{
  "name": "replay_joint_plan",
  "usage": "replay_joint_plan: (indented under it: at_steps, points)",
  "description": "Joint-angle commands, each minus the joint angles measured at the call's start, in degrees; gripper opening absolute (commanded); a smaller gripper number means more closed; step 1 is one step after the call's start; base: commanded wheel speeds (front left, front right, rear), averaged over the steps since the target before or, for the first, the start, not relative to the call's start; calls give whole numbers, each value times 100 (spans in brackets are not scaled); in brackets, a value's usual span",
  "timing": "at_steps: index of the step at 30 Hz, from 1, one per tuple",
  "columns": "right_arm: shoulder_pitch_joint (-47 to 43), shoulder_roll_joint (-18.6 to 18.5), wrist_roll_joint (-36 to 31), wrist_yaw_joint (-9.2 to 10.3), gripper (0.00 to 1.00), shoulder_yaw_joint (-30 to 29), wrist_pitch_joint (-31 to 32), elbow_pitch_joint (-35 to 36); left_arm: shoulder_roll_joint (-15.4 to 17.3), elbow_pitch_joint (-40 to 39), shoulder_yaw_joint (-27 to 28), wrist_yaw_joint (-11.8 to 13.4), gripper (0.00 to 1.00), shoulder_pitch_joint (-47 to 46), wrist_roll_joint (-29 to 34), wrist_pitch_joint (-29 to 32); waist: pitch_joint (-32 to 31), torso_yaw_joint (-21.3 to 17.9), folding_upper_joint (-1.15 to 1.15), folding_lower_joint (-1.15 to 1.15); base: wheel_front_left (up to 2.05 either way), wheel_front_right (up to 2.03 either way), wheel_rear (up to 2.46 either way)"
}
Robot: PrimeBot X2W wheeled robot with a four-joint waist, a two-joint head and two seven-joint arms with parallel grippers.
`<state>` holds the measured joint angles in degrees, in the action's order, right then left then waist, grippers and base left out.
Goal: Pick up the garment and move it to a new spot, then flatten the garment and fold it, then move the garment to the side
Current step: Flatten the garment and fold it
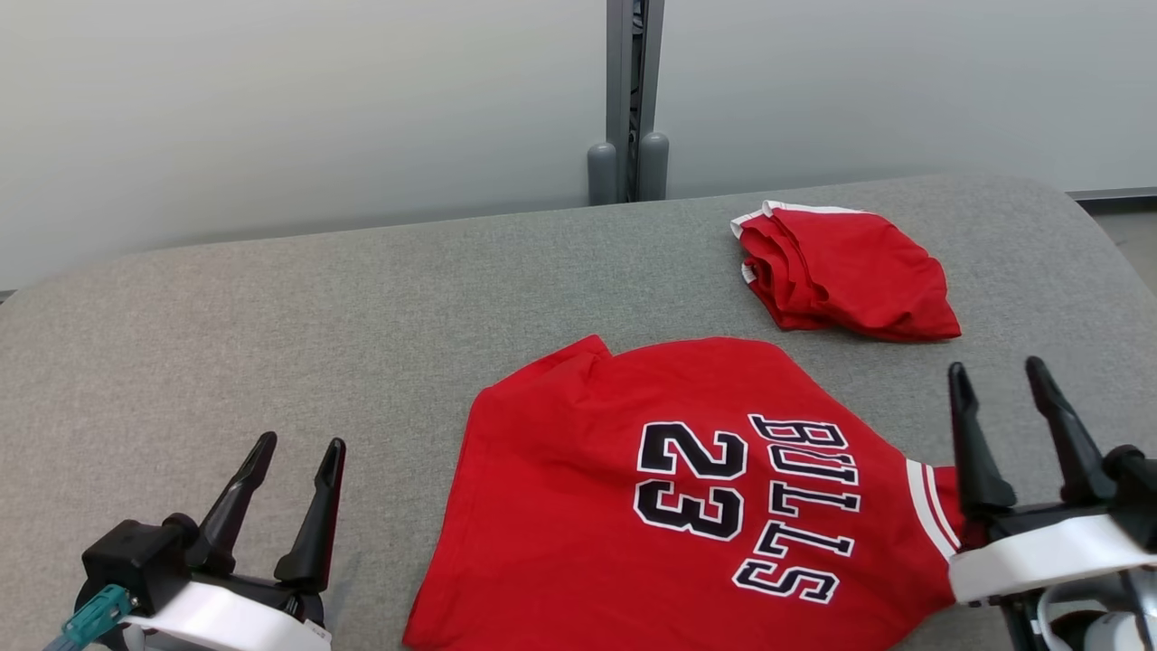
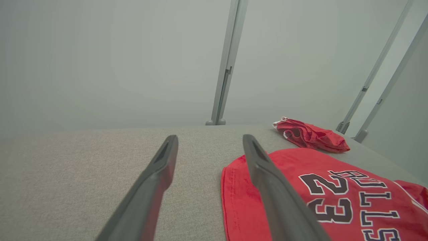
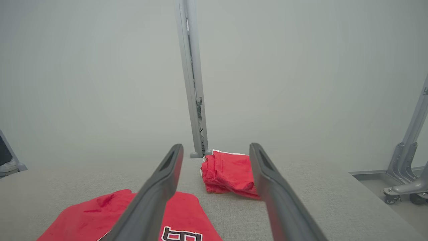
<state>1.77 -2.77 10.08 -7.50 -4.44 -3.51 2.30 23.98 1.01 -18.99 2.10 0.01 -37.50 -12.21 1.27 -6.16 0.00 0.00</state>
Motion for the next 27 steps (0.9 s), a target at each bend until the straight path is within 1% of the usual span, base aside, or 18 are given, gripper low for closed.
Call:
replay_joint_plan:
  at_steps: [1,7,11,18,23,25,27]
  points:
    - [45,-30,35,0,100,77,-114,-1,9,-3,25,29,100,-24,-12,-32,8,9,0,0,0,0,0]
    - [67,-29,119,0,100,464,-478,-275,-30,17,-50,0,100,-57,-22,-16,33,80,0,0,0,0,0]
    - [26,-32,106,0,100,532,-738,-591,-69,64,-174,-52,100,-105,-31,56,54,113,0,0,0,0,0]
    - [123,-31,147,0,100,595,-876,-855,-48,127,-277,-56,100,-124,-51,208,40,53,0,0,0,0,0]
    - [132,-31,142,0,100,630,-906,-958,-48,231,-459,-105,100,-158,-90,519,35,16,0,0,0,0,0]
    - [132,-31,134,0,100,646,-908,-974,-72,348,-580,-115,100,-167,-147,771,33,-5,0,0,0,0,0]
    - [171,-31,126,0,100,679,-901,-979,-61,477,-697,-70,100,-228,-98,1012,41,-46,0,0,0,0,0]
